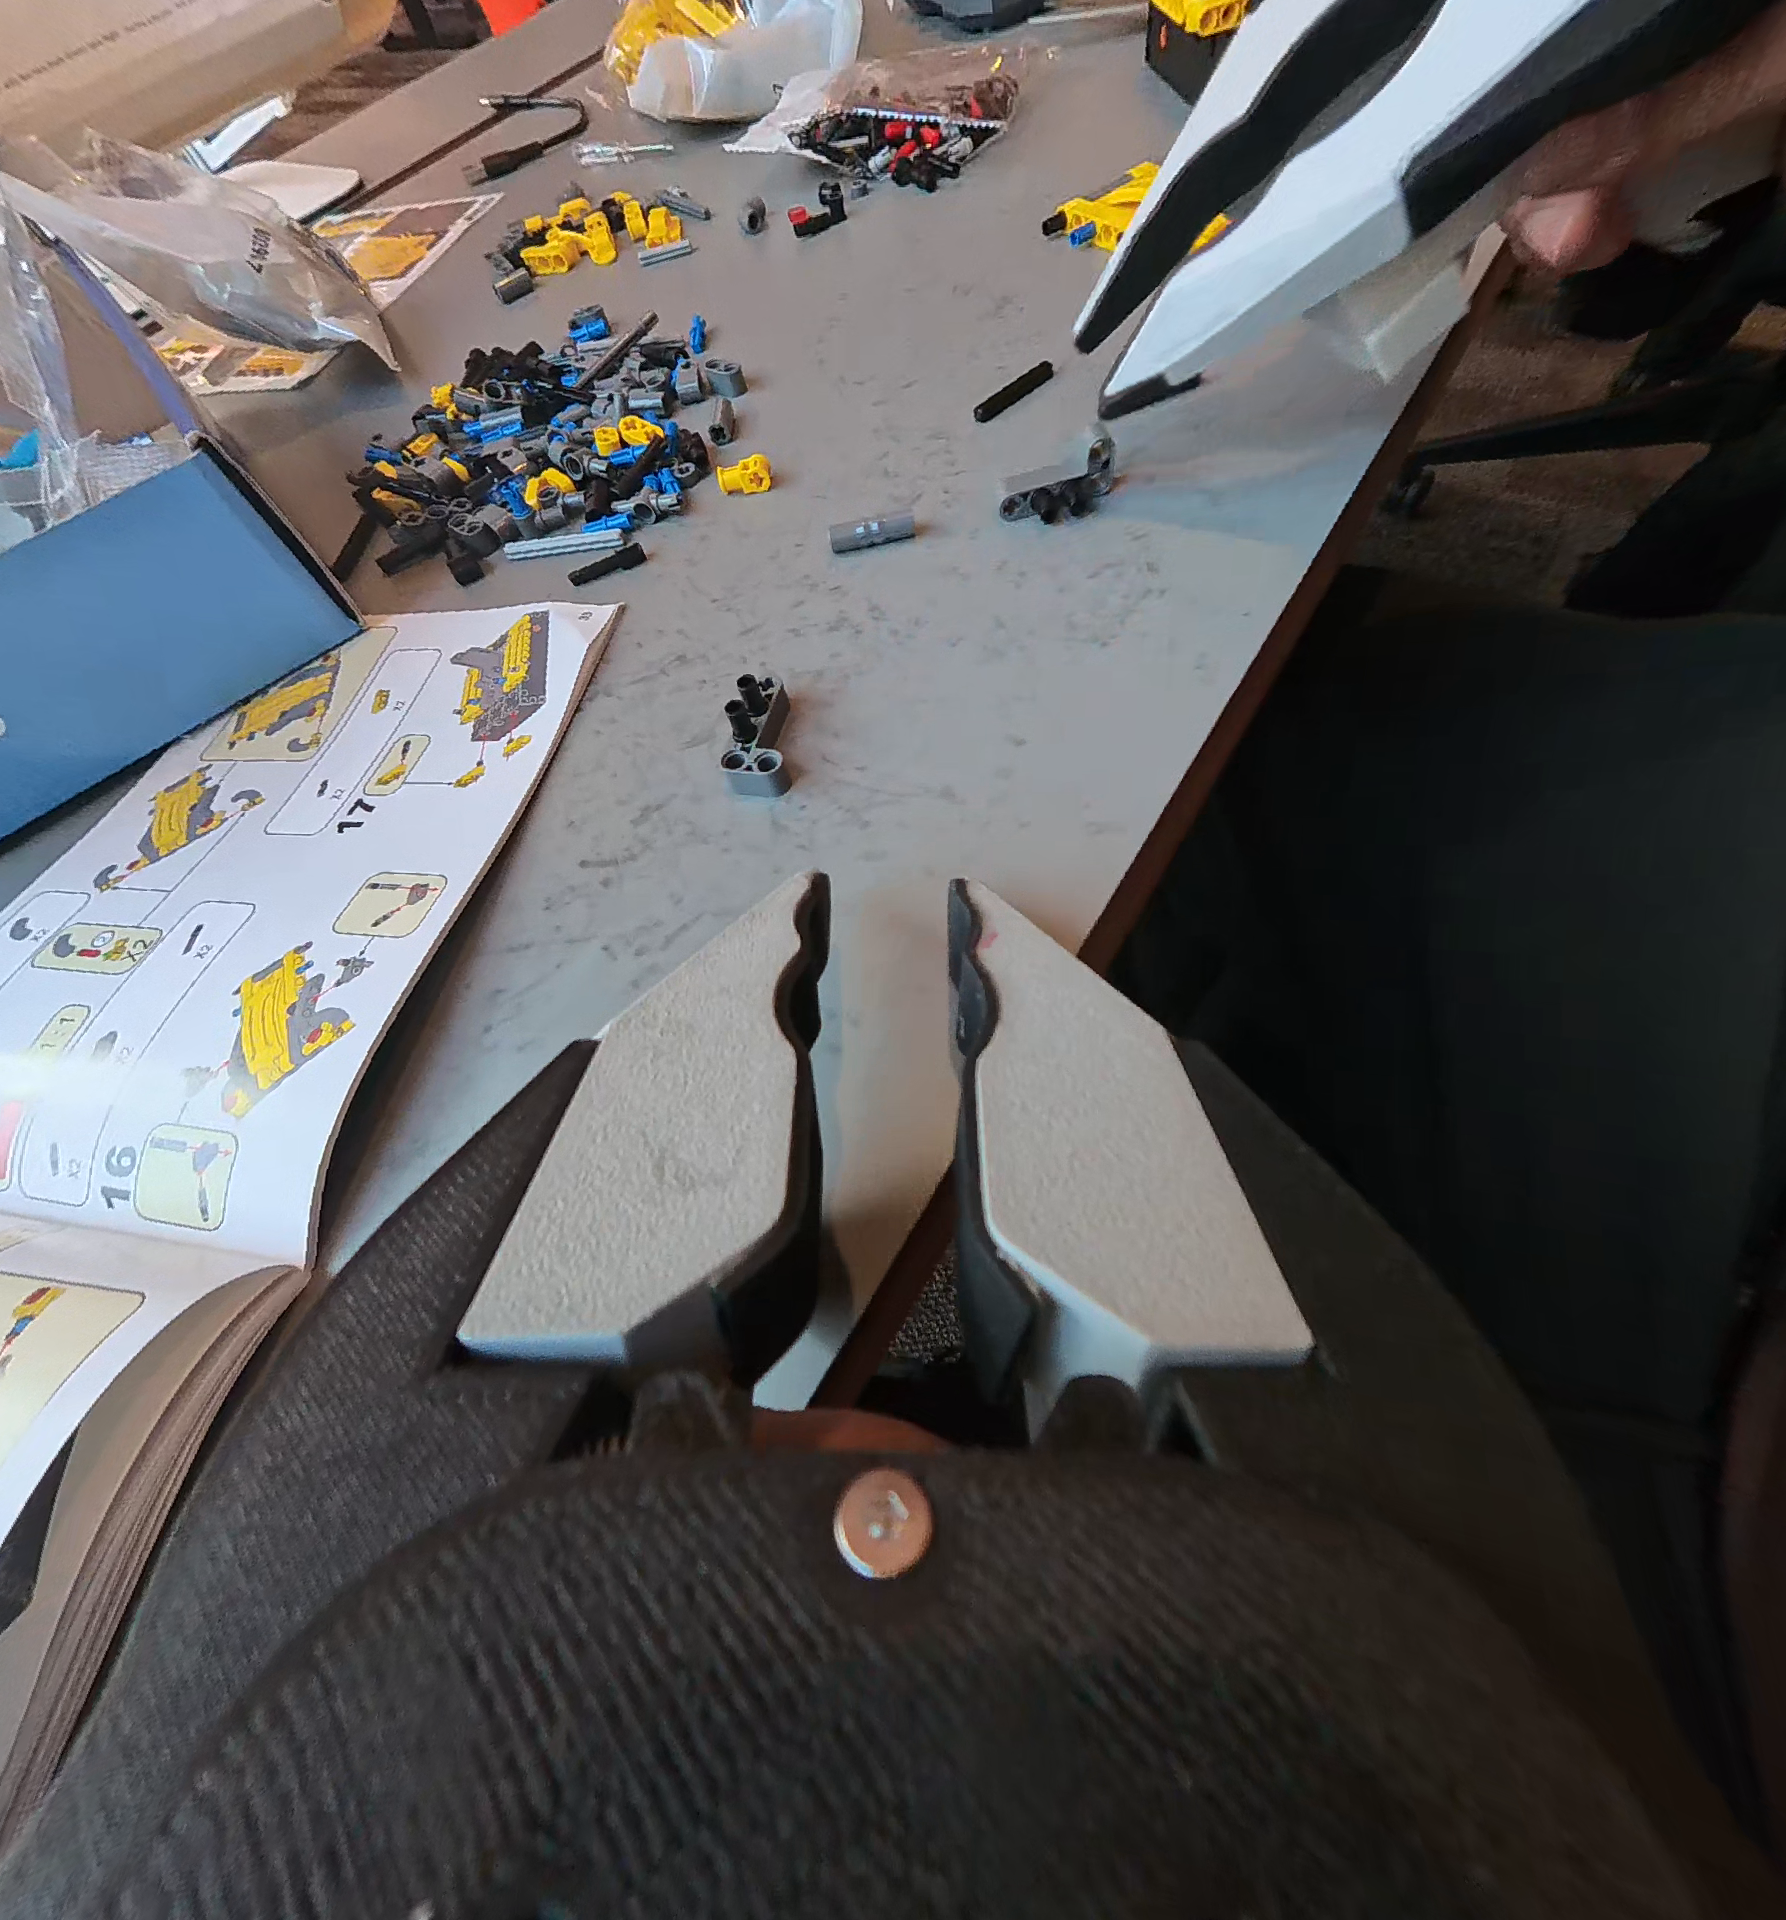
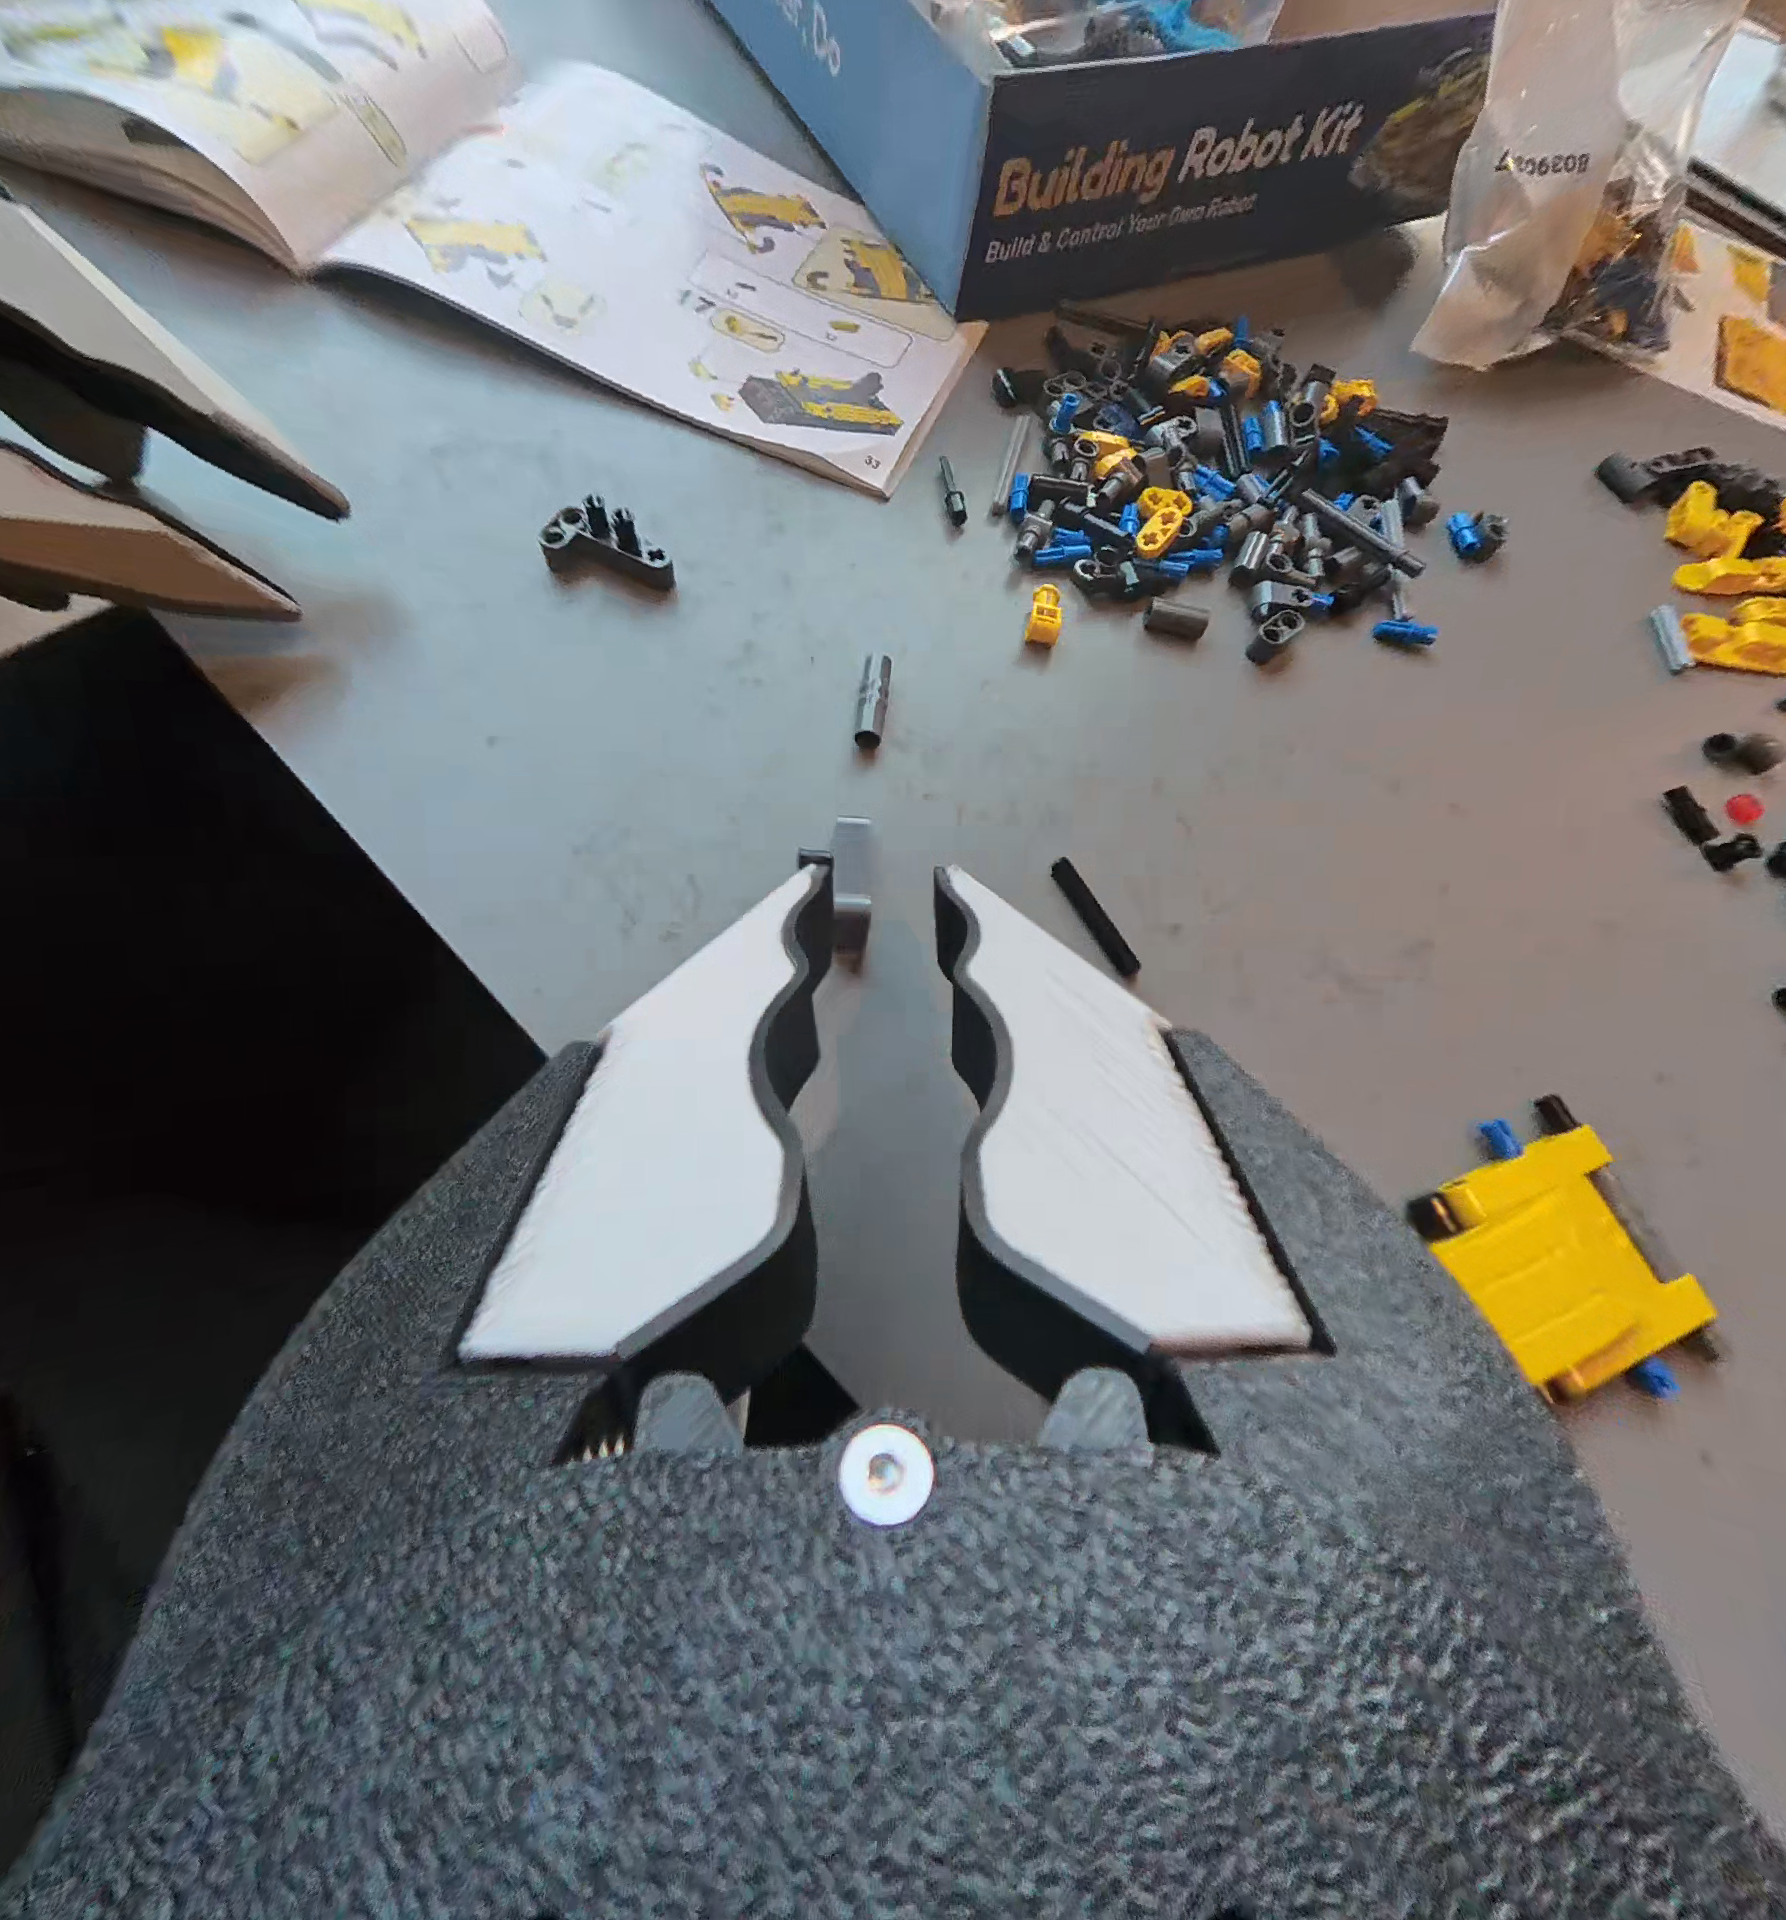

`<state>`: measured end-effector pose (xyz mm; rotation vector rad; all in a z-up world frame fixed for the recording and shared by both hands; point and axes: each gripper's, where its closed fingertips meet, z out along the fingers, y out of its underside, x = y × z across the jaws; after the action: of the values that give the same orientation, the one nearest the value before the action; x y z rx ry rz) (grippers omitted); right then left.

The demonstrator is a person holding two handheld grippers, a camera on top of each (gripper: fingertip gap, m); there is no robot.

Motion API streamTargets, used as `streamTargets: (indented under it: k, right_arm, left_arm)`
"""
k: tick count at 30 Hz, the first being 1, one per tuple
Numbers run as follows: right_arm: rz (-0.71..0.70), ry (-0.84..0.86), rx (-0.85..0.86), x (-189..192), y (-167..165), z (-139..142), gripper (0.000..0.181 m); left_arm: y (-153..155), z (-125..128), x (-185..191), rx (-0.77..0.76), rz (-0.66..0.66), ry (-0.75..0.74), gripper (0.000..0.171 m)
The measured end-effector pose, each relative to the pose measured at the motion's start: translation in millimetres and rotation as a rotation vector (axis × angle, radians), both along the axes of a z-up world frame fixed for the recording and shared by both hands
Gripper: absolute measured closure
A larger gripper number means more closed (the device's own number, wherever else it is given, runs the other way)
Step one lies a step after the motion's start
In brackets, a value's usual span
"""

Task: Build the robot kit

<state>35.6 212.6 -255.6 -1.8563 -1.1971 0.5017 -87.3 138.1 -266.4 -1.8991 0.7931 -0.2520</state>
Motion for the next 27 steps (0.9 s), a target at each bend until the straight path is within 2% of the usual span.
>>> streamTargets:
  k: [3, 6, 9, 12, 15, 19, 20, 23, 27]
  right_arm:
    - [0.023, 0.030, -0.037, -6, -5, 2, 0.160]
    - [0.030, -0.049, -0.034, -4, -6, -10, 0.158]
    - [0.017, -0.117, 0.000, -5, -2, -21, 0.170]
    - [0.042, -0.146, 0.061, -11, -4, -19, 0.174]
    - [0.025, -0.203, 0.199, -12, 0, -10, 0.174]
    - [0.020, -0.475, 0.650, -8, 9, 13, 0.174]
    - [0.038, -0.522, 0.718, -11, 6, 14, 0.174]
    - [0.080, -0.585, 0.771, -21, -3, 8, 0.174]
    - [0.101, -0.567, 0.828, -33, -13, 16, 0.174]
  left_arm:
    - [0, 0, 0, 0.000, 0.001, -0.003, 0.152]
    - [1, 0, 0, -0.001, 0.000, -0.004, 0.152]
    - [0, 0, 0, -0.004, 0.000, -0.004, 0.151]
    - [-1, 0, 4, -0.013, -0.011, -0.011, 0.151]
    - [-3, 0, 7, -0.009, -0.017, 0.000, 0.151]
    - [-4, -1, 9, -0.002, -0.025, 0.012, 0.152]
    - [-4, -1, 10, 0.000, -0.027, 0.013, 0.152]
    - [-5, -1, 11, 0.001, -0.029, 0.019, 0.152]
    - [-5, 3, 10, 0.037, -0.029, 0.046, 0.152]
